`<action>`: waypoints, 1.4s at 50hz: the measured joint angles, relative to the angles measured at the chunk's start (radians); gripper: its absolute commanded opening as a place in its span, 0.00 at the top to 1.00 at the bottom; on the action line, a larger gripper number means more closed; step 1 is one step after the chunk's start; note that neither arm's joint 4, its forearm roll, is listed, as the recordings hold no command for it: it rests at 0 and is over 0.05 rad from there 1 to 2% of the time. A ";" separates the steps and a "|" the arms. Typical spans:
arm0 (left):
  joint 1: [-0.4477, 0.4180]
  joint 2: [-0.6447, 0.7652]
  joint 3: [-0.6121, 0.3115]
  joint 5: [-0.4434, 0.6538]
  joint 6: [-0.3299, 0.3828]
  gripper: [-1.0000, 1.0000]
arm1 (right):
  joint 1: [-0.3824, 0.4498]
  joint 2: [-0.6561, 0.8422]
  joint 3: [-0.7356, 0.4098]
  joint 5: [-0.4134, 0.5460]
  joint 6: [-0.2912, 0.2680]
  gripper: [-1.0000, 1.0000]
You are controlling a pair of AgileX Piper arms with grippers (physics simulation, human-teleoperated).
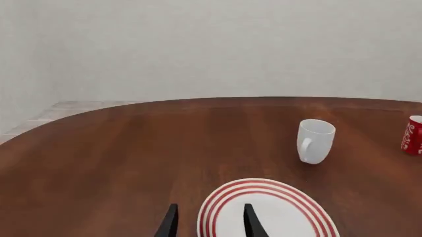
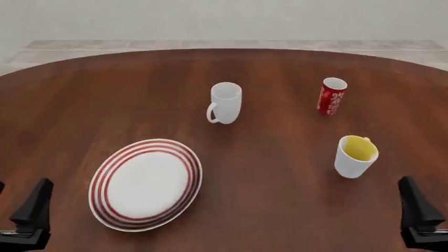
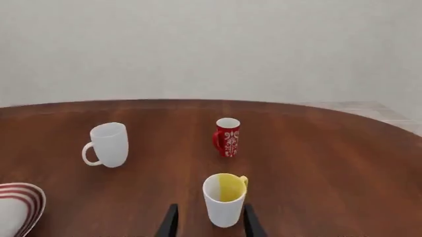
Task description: Pick up the red mug and put it on the plate
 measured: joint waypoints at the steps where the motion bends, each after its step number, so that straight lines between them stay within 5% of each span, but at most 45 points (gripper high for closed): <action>1: 0.000 0.000 0.000 0.000 0.000 0.00 | 0.001 0.001 0.002 -0.002 -0.001 0.00; 26: 0.000 0.003 -0.002 -0.001 0.000 0.00 | 0.014 0.072 -0.050 -0.021 -0.036 0.00; 41: 0.000 0.004 -0.002 -0.001 0.000 0.00 | 0.063 0.250 -0.304 0.038 -0.031 0.00; 53: 0.000 0.004 -0.002 -0.001 0.000 0.00 | 0.096 0.457 -0.531 0.089 -0.083 0.00; 70: 0.000 0.004 -0.002 -0.001 0.000 0.00 | 0.095 0.705 -0.886 0.205 0.025 0.00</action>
